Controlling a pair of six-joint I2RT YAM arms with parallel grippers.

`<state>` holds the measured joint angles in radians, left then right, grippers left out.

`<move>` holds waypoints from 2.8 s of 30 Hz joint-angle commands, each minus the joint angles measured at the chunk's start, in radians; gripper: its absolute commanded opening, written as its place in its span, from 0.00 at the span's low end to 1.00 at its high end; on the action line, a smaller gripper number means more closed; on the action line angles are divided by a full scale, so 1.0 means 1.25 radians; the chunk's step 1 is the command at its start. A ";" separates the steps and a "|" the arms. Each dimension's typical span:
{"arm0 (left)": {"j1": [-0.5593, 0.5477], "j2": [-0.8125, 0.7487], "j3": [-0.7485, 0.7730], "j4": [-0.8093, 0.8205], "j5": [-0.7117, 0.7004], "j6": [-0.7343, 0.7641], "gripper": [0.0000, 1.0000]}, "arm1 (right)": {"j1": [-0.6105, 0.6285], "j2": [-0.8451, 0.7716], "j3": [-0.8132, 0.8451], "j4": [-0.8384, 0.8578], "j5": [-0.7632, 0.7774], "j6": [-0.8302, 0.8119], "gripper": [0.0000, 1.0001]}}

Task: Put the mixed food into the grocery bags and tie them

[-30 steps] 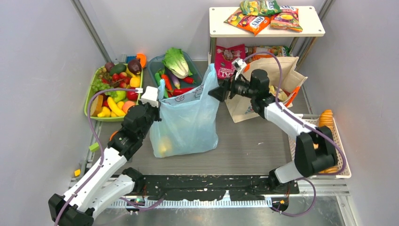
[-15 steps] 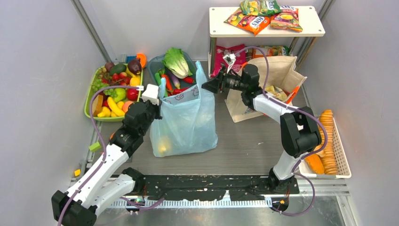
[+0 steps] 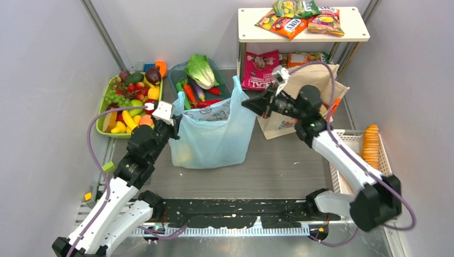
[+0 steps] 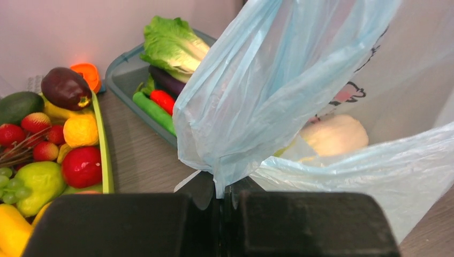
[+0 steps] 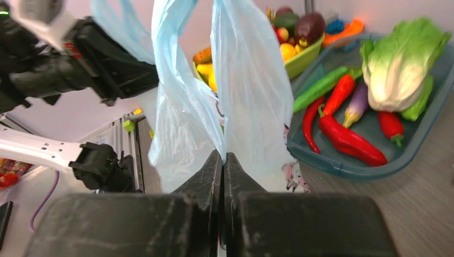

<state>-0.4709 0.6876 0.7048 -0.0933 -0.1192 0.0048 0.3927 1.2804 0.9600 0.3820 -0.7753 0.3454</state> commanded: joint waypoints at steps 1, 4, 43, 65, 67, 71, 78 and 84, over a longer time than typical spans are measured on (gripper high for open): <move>0.001 -0.037 0.039 0.004 0.063 -0.051 0.00 | 0.007 -0.195 -0.030 -0.102 0.087 -0.055 0.05; -0.005 -0.030 0.036 0.005 0.074 -0.093 0.00 | 0.008 -0.285 -0.044 -0.186 0.123 -0.054 0.05; -0.186 0.494 0.283 0.325 0.022 -0.069 0.00 | -0.001 -0.493 0.028 -0.656 0.548 -0.234 0.95; -0.160 0.497 0.211 0.407 0.038 -0.069 0.00 | -0.152 -0.465 -0.099 -0.549 0.389 -0.184 0.96; -0.159 0.497 0.207 0.409 0.038 -0.066 0.00 | -0.184 -0.452 -0.112 -0.511 0.357 -0.164 0.95; -0.153 0.498 0.201 0.415 0.039 -0.059 0.00 | -0.212 -0.409 -0.129 -0.443 0.310 -0.139 0.95; -0.143 0.498 0.205 0.413 0.049 -0.042 0.00 | -0.216 -0.339 -0.137 -0.358 0.129 -0.144 0.99; -0.137 0.495 0.211 0.396 0.071 -0.023 0.00 | -0.214 -0.342 -0.144 -0.343 0.107 -0.138 0.43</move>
<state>-0.6521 1.3415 0.9565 0.3180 -0.0448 -0.0628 0.1268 0.8703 0.7692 -0.1261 -0.5758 0.1589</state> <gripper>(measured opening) 0.012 0.659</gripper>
